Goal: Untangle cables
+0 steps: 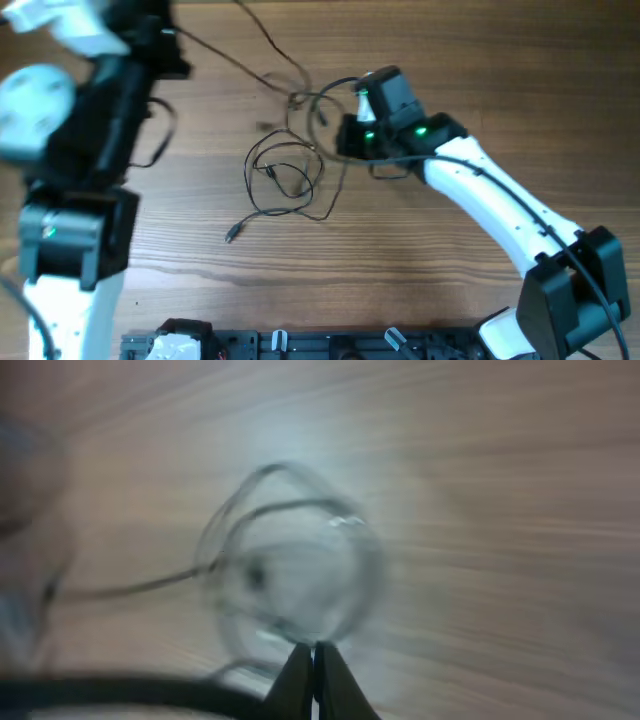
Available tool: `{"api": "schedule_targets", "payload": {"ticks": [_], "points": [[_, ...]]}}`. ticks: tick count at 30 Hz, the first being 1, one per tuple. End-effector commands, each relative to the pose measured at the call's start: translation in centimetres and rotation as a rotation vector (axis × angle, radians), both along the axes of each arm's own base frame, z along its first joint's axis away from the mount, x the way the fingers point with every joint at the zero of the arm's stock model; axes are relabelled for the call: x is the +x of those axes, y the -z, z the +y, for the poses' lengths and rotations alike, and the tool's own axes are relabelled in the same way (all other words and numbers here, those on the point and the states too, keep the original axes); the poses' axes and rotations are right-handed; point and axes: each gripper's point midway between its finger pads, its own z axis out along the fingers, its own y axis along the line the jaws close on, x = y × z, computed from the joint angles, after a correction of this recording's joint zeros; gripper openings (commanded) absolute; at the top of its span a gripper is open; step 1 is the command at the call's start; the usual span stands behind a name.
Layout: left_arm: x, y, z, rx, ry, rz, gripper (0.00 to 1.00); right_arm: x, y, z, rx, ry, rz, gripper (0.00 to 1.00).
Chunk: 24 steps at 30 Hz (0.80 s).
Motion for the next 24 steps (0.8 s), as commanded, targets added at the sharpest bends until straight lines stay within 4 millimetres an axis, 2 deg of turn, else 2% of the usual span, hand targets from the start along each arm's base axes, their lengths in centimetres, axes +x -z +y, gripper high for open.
{"api": "schedule_targets", "payload": {"ticks": [1, 6, 12, 16, 20, 24], "points": [[-4.5, -5.1, 4.8, -0.027, -0.155, -0.18, 0.04, 1.4, 3.2, -5.8, -0.168, 0.172, 0.066, 0.04], [-7.9, -9.1, 9.2, -0.037, -0.335, -0.354, 0.04, 1.4, 6.6, -9.6, -0.212, 0.175, 0.182, 0.04], [-9.3, -10.3, 12.3, -0.053, -0.475, -0.417, 0.04, 1.1, 8.0, -12.6, -0.233, 0.199, 0.249, 0.04], [-12.3, -11.9, 16.1, -0.12, -0.696, -0.521, 0.04, 0.9, 9.2, -15.5, -0.268, 0.247, 0.301, 0.04], [-13.0, -11.7, 17.6, -0.111, -0.767, -0.52, 0.04, 0.7, 9.8, -17.7, -0.267, 0.301, 0.34, 0.04], [-12.4, -10.7, 18.2, -0.102, -0.787, -0.468, 0.04, 0.7, 9.8, -19.3, -0.259, 0.316, 0.351, 0.04]]}}
